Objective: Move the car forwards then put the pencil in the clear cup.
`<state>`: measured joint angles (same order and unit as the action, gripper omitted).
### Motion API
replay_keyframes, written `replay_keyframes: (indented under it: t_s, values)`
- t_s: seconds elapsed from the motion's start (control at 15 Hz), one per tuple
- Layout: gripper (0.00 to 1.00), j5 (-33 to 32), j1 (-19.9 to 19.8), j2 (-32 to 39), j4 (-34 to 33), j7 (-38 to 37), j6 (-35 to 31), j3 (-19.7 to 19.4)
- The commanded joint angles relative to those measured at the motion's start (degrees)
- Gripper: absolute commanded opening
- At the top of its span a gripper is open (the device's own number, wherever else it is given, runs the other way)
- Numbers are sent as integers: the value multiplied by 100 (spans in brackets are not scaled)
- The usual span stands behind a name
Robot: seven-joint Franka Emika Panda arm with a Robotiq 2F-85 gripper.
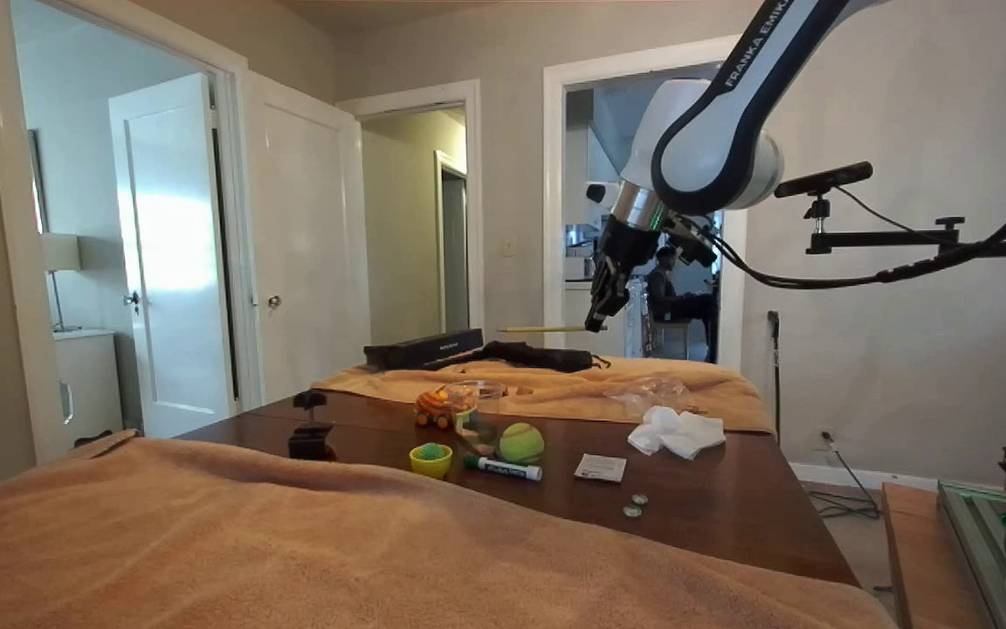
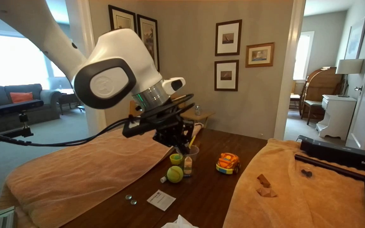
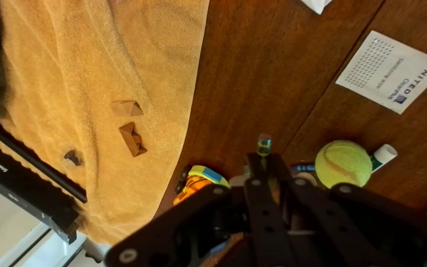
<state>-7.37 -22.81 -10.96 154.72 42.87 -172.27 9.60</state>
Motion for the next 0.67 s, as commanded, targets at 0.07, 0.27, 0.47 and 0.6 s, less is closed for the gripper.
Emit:
replay_keyframes:
  t_s: [0.07, 0.27, 0.47, 0.6]
  values:
    - [2, -944, 787, -724, 209, -275, 659, -700]
    - [2, -1395, 997, -824, 3, -329, 1164, -784]
    - [2, -1735, 1128, -704, -295, -400, 1653, -776]
    - [2, -1968, 1186, -582, -487, -474, 1875, -759]
